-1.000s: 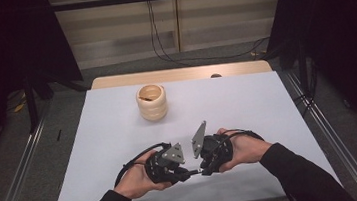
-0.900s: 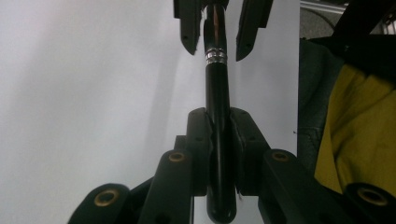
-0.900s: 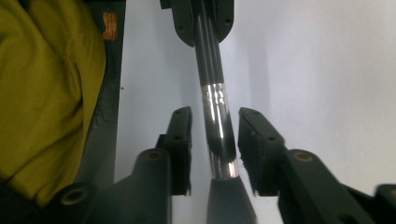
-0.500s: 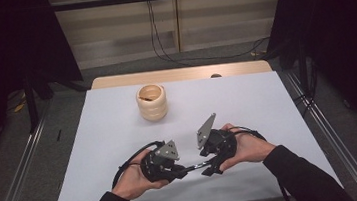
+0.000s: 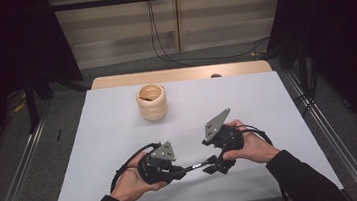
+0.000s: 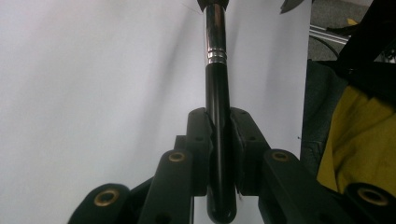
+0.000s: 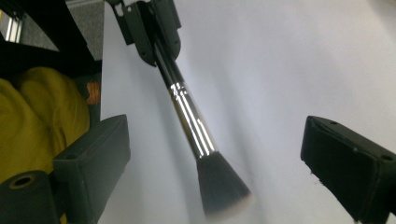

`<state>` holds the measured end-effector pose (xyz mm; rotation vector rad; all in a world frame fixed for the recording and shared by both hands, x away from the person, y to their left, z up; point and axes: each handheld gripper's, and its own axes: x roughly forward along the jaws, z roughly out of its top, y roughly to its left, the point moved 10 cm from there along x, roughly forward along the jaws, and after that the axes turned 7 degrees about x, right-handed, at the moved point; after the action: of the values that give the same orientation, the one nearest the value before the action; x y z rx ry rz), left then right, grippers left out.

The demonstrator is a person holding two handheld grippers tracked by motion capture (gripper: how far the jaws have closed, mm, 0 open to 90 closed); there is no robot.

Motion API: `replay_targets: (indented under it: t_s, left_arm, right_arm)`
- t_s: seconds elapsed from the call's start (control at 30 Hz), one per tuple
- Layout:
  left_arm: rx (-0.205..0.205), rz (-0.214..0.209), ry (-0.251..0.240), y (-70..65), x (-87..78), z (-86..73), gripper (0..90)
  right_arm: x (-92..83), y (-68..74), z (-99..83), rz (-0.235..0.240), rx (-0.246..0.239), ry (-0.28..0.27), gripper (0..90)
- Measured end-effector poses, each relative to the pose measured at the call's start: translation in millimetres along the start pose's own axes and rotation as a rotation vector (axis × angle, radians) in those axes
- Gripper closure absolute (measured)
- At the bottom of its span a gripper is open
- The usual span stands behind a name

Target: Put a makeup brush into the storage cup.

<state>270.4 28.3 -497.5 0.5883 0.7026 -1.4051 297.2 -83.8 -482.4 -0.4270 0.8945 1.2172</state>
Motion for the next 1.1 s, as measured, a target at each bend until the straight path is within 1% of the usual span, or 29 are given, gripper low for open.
replay_targets:
  t_s: [0.03,0.07,0.1,0.13,0.17,0.2,0.23,0.27,0.3,0.33,0.37,0.4,0.43,0.47,0.5,0.53,0.57,0.6,0.63,0.67,0.7,0.73,0.8,0.9,0.93,0.97,1.0,1.03,1.1]
  left_arm:
    - [-0.003,-0.003,-0.013,-1.4,0.4,0.8,79.4]
    - [-0.003,-0.001,-0.003,-1.7,-0.8,-0.2,79.4]
    - [-0.004,0.002,-0.011,-1.3,-0.9,0.0,79.4]
    - [-0.015,0.002,-0.02,-1.6,-1.0,-0.3,79.4]
    - [-0.013,0.007,-0.02,-0.3,-1.8,-1.2,79.4]
    - [-0.026,0.006,-0.02,-0.4,-2.7,-2.2,79.4]
    - [-0.021,0.013,-0.018,1.1,-3.6,-3.1,79.4]
    - [-0.033,0.01,-0.024,1.1,-4.5,-3.9,79.4]
    - [-0.03,0.001,-0.032,1.0,-4.9,-4.4,79.4]
    - [-0.046,0.003,-0.044,0.5,-5.0,-4.1,79.4]
    - [-0.049,0.007,-0.052,0.9,-5.4,-4.5,79.3]
    - [-0.052,0.014,-0.044,0.8,-6.6,-6.0,79.3]
    - [-0.049,0.016,-0.055,1.5,-7.2,-5.9,79.4]
    - [-0.05,0.015,-0.051,1.7,-8.5,-7.2,79.4]
    - [-0.057,0.024,-0.062,2.0,-8.7,-6.9,79.4]
    - [-0.053,0.026,-0.041,2.6,-11.3,-9.2,79.3]
    - [-0.056,0.019,-0.066,2.4,-10.7,-8.5,79.4]
    - [-0.074,0.021,-0.078,1.7,-11.0,-8.1,79.4]
    - [-0.058,0.023,-0.069,2.6,-12.2,-9.6,79.4]
    - [-0.07,0.026,-0.078,2.2,-12.6,-9.2,79.4]
    - [-0.063,0.025,-0.072,2.4,-13.6,-10.0,79.4]
    - [-0.075,0.033,-0.08,2.2,-13.8,-9.1,79.4]
    - [-0.078,0.028,-0.099,1.4,-14.6,-7.5,79.4]
    - [-0.076,0.028,-0.124,-0.1,-16.4,-4.5,79.4]
    - [-0.078,0.035,-0.127,0.2,-17.2,-4.1,79.3]
    - [-0.078,0.027,-0.133,-0.4,-17.4,-3.6,79.3]
    - [-0.074,0.032,-0.132,0.1,-17.9,-3.8,79.3]
    - [-0.081,0.025,-0.142,-0.8,-17.8,-3.1,79.3]
    - [-0.083,0.026,-0.144,-2.2,-18.2,-2.5,79.3]
  right_arm:
    - [-0.5,-1.2,0.3,-0.001,-0.001,-0.012,8.4]
    - [-1.1,-1.5,-0.8,-0.003,0.013,-0.015,8.9]
    - [-1.5,-3.2,-1.3,-0.017,0.023,-0.025,9.2]
    - [-2.2,-4.0,-1.9,-0.02,0.026,-0.033,10.2]
    - [-2.5,-3.5,-2.6,-0.016,0.023,-0.04,10.1]
    - [-3.6,-2.1,-4.0,-0.012,0.031,-0.041,10.0]
    - [-4.5,-1.8,-4.3,-0.008,0.026,-0.051,10.0]
    - [-5.6,-1.0,-4.0,-0.005,0.029,-0.062,10.0]
    - [-7.4,-1.1,-3.5,-0.011,0.036,-0.073,10.1]
    - [-9.3,-1.0,-2.5,-0.008,0.039,-0.087,10.1]
    - [-10.6,-1.0,-1.4,-0.003,0.039,-0.105,10.1]
    - [-12.0,-1.6,-0.9,-0.002,0.035,-0.12,10.1]
    - [-13.0,-1.4,-1.6,-0.003,0.04,-0.123,10.1]
    - [-13.3,-1.4,-2.3,-0.005,0.032,-0.125,10.1]
    - [-14.1,-0.9,-2.8,-0.007,0.035,-0.133,10.1]
    - [-14.9,-0.6,-2.9,-0.004,0.04,-0.143,10.1]
    - [-15.9,0.1,-3.0,0.003,0.043,-0.155,10.1]
    - [-17.1,-0.2,-2.9,0.002,0.048,-0.168,10.1]
    - [-18.1,-0.4,-3.5,0.002,0.049,-0.174,10.1]
    - [-19.3,-2.2,-3.5,-0.01,0.056,-0.186,10.1]
    - [-20.6,-3.3,-3.4,-0.012,0.065,-0.201,10.1]
    - [-21.9,-3.3,-3.1,-0.004,0.072,-0.215,10.1]
    - [-25.6,-5.0,-1.3,-0.022,0.089,-0.253,9.6]
    - [-30.9,-3.2,0.9,-0.03,0.095,-0.312,7.3]
    - [-32.0,-2.1,1.0,-0.025,0.096,-0.322,6.7]
    - [-33.2,-2.3,1.1,-0.031,0.101,-0.334,6.1]
    - [-34.0,-1.4,1.0,-0.03,0.108,-0.342,5.6]
    - [-34.7,-1.0,1.0,-0.023,0.108,-0.351,5.4]
    - [-35.7,-1.0,0.5,-0.024,0.119,-0.365,5.5]
